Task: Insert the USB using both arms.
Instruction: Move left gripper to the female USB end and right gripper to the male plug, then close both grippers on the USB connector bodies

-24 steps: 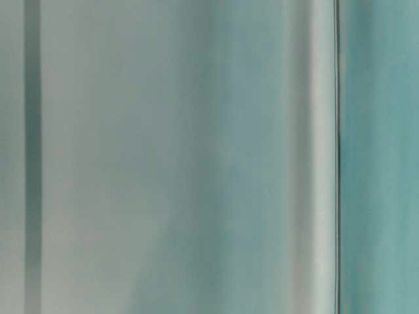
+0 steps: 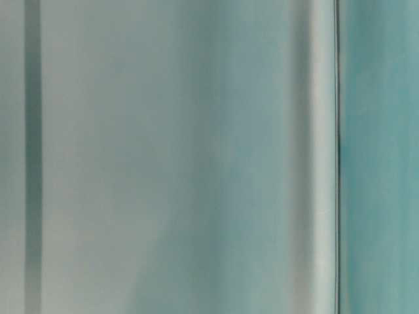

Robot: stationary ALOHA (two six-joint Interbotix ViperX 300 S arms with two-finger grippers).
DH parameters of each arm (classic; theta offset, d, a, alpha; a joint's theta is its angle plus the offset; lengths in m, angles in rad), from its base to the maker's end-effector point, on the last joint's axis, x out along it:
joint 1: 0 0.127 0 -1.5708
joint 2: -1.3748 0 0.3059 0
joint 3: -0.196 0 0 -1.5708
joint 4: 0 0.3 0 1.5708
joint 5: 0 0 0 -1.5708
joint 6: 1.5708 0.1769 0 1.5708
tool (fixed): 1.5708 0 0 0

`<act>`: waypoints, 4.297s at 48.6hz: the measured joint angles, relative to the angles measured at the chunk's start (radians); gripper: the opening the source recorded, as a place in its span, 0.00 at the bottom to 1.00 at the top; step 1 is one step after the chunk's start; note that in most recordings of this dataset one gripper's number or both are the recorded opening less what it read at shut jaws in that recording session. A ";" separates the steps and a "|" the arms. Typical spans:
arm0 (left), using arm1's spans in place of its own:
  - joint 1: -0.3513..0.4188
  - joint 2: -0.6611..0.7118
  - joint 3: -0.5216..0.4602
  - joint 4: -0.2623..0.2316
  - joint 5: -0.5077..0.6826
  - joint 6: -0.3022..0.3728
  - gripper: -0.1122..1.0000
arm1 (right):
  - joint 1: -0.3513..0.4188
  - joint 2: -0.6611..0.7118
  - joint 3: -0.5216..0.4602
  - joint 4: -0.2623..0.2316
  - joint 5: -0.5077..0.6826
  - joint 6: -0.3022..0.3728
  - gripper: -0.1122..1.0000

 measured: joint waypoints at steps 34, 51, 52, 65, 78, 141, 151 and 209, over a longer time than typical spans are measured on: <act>0.000 0.206 -0.015 0.002 0.227 0.000 0.09 | 0.002 0.239 -0.029 0.000 0.298 0.161 0.10; 0.000 0.350 -0.015 0.000 0.186 0.000 0.14 | 0.003 0.331 -0.028 0.000 0.302 0.212 0.10; 0.000 0.357 -0.015 0.002 0.181 0.000 0.15 | 0.005 0.331 -0.029 0.000 0.302 0.212 0.11; 0.014 0.428 -0.020 0.000 0.158 0.000 0.53 | 0.005 0.341 -0.026 -0.002 0.305 0.216 0.48; 0.017 0.474 -0.023 0.000 0.158 0.000 0.84 | 0.005 0.463 -0.040 -0.002 0.307 0.224 0.72; 0.043 0.617 -0.080 0.002 0.097 0.000 0.83 | 0.052 0.802 -0.129 -0.038 0.236 0.219 0.63; 0.043 0.617 -0.083 0.002 0.097 0.000 0.83 | 0.052 0.807 -0.129 -0.038 0.236 0.219 0.60; 0.044 0.653 -0.097 0.000 0.106 0.000 0.79 | 0.054 0.859 -0.143 -0.040 0.207 0.218 0.33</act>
